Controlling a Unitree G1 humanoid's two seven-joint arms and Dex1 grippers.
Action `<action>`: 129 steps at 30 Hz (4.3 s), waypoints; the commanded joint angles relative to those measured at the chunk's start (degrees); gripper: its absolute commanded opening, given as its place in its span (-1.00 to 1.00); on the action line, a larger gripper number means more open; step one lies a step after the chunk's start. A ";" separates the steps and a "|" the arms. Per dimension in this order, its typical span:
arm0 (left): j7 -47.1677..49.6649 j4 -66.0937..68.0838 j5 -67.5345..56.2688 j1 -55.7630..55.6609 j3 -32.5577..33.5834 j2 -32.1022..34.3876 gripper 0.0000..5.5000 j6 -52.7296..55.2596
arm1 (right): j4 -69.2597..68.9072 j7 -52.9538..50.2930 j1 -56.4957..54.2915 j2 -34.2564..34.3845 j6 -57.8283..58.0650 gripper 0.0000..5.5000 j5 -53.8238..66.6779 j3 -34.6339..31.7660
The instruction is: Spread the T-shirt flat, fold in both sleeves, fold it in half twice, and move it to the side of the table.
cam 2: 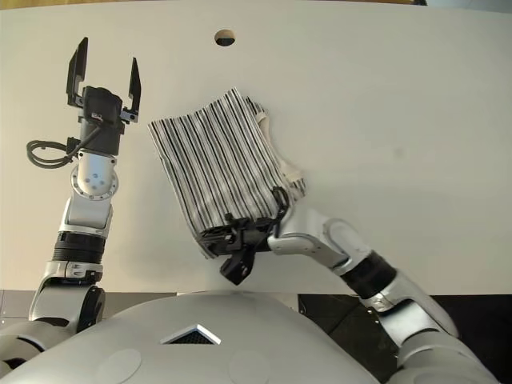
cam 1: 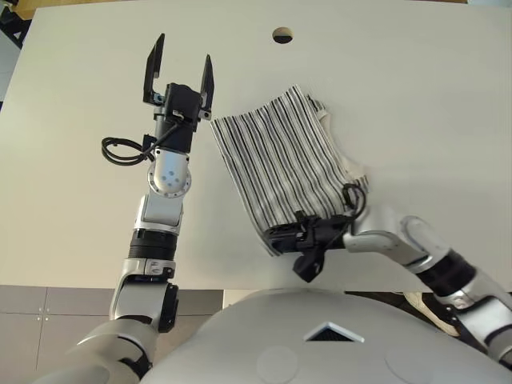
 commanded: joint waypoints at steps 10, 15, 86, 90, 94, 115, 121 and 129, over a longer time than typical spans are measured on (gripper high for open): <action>-1.02 -0.17 -0.73 -0.60 1.02 -0.98 0.27 0.12 | 10.25 -11.47 -12.18 -1.32 8.36 -0.26 7.08 -21.04; -1.18 -0.15 -0.53 -0.98 0.34 -2.19 0.27 -0.03 | 40.23 -22.34 -17.27 2.14 6.68 -0.26 -3.98 -12.57; -43.06 -5.19 10.19 7.32 -29.96 21.50 -0.33 -23.50 | 5.66 -7.06 22.88 -29.80 -3.44 -0.37 10.86 -31.11; -42.73 -5.91 9.93 8.08 -30.51 21.20 -0.57 -25.17 | 6.46 -7.68 22.79 -29.85 -3.67 -0.67 10.70 -31.39; -42.25 -4.84 10.32 7.52 -30.09 21.36 -0.76 -25.24 | 7.10 -7.78 22.31 -29.27 -3.96 -0.94 10.62 -30.73; -45.60 -19.10 -20.36 17.84 -25.01 26.41 -0.96 -14.76 | -3.96 -6.82 34.84 -27.72 -3.33 -0.96 35.41 -35.90; -37.80 -8.46 -15.03 8.65 -19.72 13.57 -0.96 -7.17 | 1.87 -10.09 22.65 -16.59 2.98 -0.96 34.15 -33.92; -29.68 5.45 -6.04 2.68 -15.63 8.21 -0.96 -2.82 | 15.39 -16.70 8.33 -4.97 10.99 -0.96 27.47 -32.36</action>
